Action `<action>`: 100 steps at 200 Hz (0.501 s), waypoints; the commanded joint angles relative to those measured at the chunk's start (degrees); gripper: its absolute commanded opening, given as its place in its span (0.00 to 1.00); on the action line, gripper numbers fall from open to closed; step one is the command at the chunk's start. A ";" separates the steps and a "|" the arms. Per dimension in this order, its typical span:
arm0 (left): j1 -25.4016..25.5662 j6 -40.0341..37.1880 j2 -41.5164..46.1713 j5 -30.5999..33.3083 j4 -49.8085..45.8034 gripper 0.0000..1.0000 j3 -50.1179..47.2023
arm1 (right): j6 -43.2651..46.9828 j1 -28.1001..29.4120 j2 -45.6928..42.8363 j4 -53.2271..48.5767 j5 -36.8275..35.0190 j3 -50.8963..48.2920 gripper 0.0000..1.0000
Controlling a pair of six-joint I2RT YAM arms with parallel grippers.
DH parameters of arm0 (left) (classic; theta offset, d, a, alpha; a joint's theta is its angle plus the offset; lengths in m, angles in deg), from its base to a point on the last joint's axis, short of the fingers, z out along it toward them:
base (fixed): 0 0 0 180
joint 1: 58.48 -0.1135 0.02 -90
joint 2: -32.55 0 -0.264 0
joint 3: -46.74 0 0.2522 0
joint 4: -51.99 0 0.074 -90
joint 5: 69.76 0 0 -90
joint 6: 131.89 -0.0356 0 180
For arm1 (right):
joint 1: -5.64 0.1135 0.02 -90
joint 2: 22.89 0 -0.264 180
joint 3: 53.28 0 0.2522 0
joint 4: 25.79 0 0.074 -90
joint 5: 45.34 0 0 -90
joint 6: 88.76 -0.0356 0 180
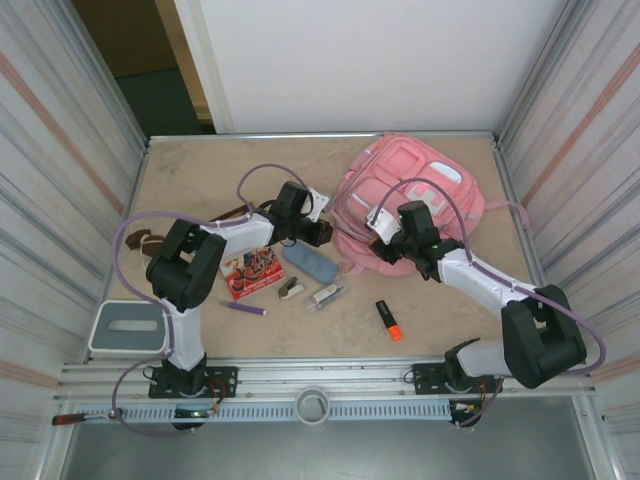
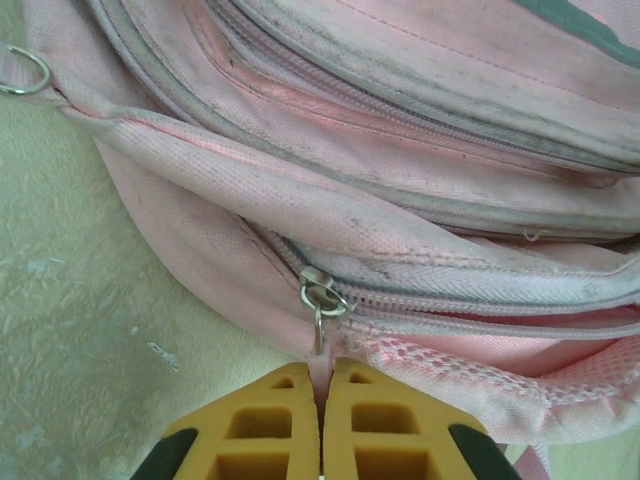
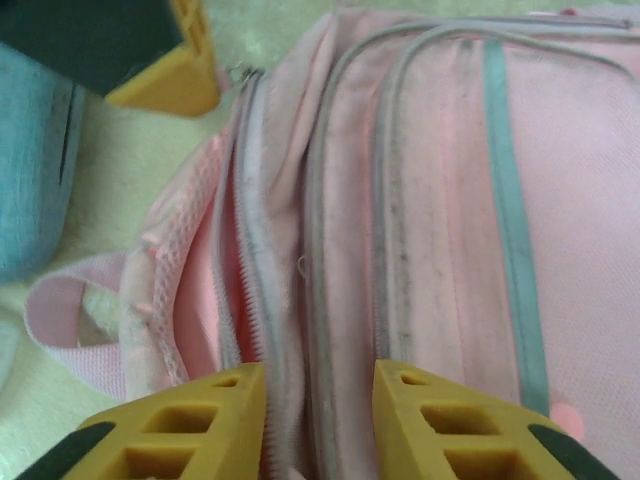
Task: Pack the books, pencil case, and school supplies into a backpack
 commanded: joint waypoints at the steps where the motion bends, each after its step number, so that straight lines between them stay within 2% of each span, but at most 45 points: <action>1: 0.99 1.23 5.09 -1.77 -0.50 0.00 -0.20 | -6.52 -0.21 -0.80 0.50 6.26 0.41 0.46; 28: 1.65 1.84 7.14 -3.59 0.09 0.00 -0.56 | -9.22 0.81 2.27 1.27 9.26 2.84 0.55; 64: 2.57 1.57 8.68 -3.06 -0.55 0.00 -0.87 | -9.77 1.68 7.94 1.75 7.80 7.33 0.60; 86: 2.78 1.45 8.85 -2.97 -0.76 0.00 -1.02 | -8.65 2.14 11.82 1.25 7.14 10.46 0.58; 100: 2.90 1.37 9.13 -2.60 -0.78 0.00 -1.18 | -7.59 2.33 13.81 -0.04 6.65 12.01 0.49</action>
